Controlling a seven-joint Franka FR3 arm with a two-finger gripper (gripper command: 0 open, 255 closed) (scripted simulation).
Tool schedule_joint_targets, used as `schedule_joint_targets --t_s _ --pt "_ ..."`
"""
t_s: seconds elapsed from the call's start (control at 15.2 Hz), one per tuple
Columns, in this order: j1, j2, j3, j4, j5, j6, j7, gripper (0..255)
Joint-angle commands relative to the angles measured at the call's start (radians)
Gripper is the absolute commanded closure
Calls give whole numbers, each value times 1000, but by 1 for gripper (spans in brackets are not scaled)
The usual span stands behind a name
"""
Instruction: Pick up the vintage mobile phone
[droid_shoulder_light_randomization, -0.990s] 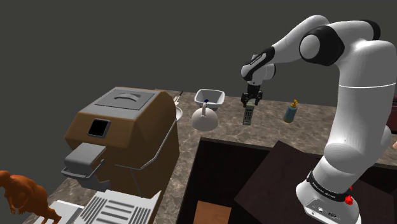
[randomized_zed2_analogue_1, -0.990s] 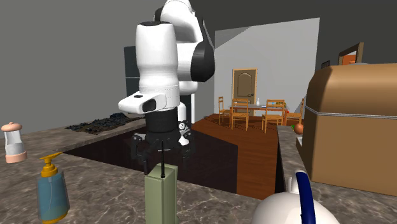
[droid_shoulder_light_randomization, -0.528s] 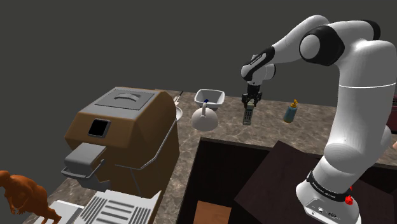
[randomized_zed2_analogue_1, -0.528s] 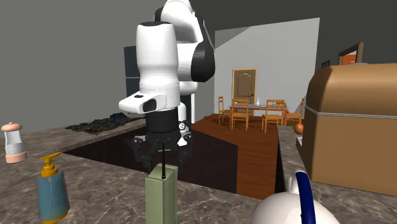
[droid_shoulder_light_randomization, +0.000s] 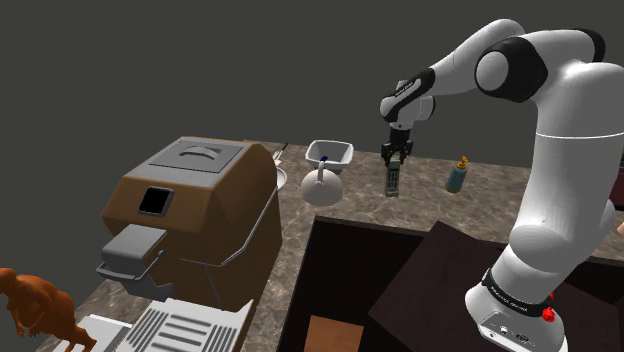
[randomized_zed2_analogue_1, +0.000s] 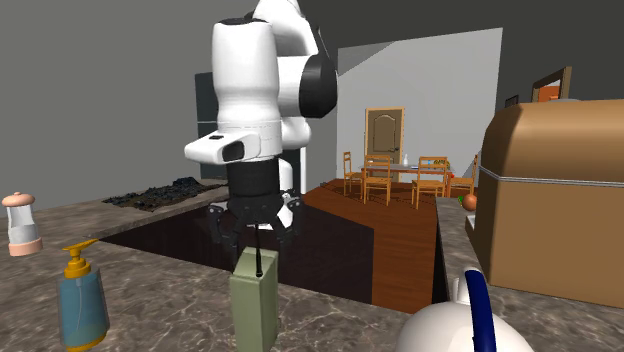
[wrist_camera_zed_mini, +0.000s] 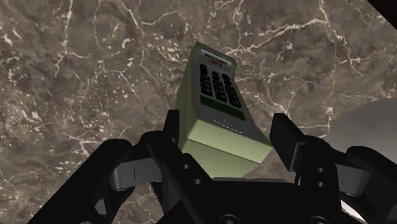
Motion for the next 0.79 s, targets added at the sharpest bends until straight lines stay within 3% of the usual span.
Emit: schedule_joint_targets --t_s 0.0,0.73 --pt "3 -20 -4 5 -9 -23 6 255" --pt "11 -87 -15 46 -41 -127 29 255"
